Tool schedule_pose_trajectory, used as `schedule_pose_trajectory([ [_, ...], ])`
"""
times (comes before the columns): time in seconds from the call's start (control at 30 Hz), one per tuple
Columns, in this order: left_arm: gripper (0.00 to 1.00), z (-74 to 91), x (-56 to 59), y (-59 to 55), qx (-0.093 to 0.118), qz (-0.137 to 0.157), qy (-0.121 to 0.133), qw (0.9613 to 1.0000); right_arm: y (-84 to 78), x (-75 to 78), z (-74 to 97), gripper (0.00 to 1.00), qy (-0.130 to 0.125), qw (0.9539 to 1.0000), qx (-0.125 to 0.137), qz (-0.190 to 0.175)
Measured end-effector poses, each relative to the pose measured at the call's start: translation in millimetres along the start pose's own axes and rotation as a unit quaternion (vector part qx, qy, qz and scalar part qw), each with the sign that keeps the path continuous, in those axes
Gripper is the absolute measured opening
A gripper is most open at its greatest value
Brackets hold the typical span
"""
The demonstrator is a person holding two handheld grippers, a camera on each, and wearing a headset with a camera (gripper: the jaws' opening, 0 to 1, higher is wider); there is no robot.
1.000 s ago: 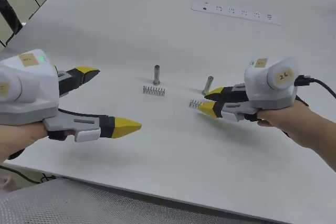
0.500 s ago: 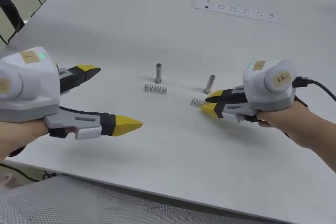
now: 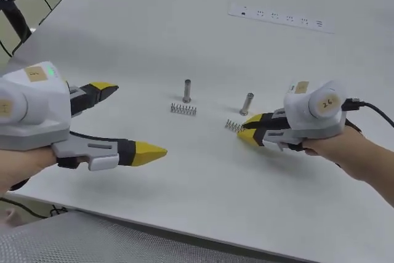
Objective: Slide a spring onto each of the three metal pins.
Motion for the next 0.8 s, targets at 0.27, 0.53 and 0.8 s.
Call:
schedule_pose_trajectory([
  [0.27,0.92,-1.1,-1.4,4.6,0.003,-0.004,-0.004,1.0000,6.7,-3.9,13.8,0.08,0.003,0.9999,0.006,0.009],
  [0.53,0.92,-5.4,7.4,10.9,0.001,-0.015,-0.017,0.9997,8.8,-9.9,32.9,0.08,0.009,0.9996,0.003,0.026],
  [0.8,0.90,-9.1,14.6,16.2,0.000,-0.027,-0.031,0.9992,16.1,-17.9,52.7,0.08,0.015,0.9992,0.015,0.033],
])
Point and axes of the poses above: the centre of the closed fingertips' face, and the gripper's own axes: z roughly backward along the fingers, x roughly to its right, y roughly out of its top, the point moved 7 cm from there along z, roughly backward along the fingers, and after that the axes turned 11 degrees about -x, right-handed, at the moved point
